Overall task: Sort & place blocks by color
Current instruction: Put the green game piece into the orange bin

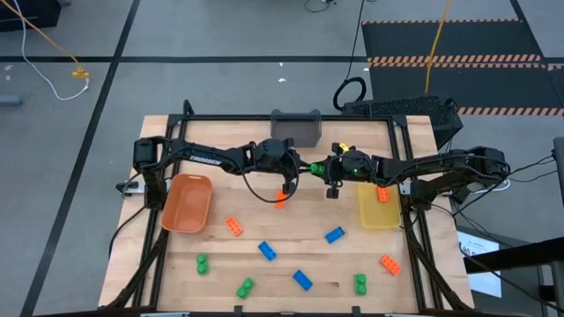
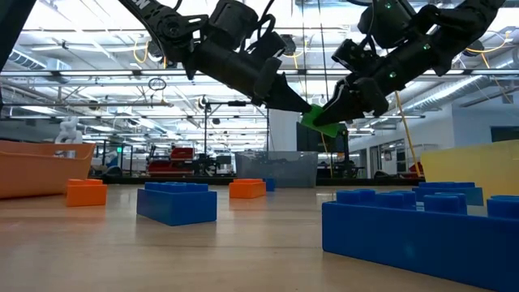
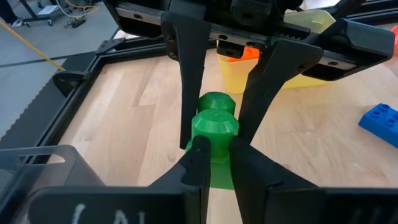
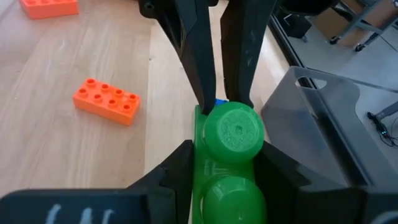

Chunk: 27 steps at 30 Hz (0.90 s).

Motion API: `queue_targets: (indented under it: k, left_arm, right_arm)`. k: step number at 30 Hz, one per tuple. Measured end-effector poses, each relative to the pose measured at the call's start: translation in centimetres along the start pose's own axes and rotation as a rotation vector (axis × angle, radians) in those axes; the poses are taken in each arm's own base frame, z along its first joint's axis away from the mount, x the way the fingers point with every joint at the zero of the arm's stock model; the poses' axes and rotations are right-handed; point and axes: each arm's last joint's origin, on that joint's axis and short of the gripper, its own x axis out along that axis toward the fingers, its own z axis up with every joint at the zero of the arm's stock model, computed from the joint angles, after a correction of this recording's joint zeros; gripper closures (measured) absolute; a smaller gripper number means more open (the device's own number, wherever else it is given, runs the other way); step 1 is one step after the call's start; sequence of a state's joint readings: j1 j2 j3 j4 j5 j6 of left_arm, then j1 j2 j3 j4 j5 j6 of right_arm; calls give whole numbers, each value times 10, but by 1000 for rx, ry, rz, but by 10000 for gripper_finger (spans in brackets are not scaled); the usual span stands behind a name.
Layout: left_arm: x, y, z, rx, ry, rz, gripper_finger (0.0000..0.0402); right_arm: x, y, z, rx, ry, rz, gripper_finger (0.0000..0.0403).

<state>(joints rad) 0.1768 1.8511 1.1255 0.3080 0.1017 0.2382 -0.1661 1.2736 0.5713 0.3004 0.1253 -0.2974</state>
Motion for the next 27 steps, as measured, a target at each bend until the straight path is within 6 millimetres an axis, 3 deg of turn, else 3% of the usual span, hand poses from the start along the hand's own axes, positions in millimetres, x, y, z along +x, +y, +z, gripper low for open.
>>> queue_targets:
  k: [7, 20, 27]
  left_arm:
    - [0, -1, -3, 26, 45, 15, 303]
    - [0, 0, -9, 4, 107, 86, 127]
    - [-3, 1, -5, 12, 107, 123, 75]
  right_arm:
    - [0, 0, 0, -3, -1, 0, 286]
    - [0, -1, 3, 0, -22, -9, 286]
    - [0, 0, 4, -2, -25, -3, 286]
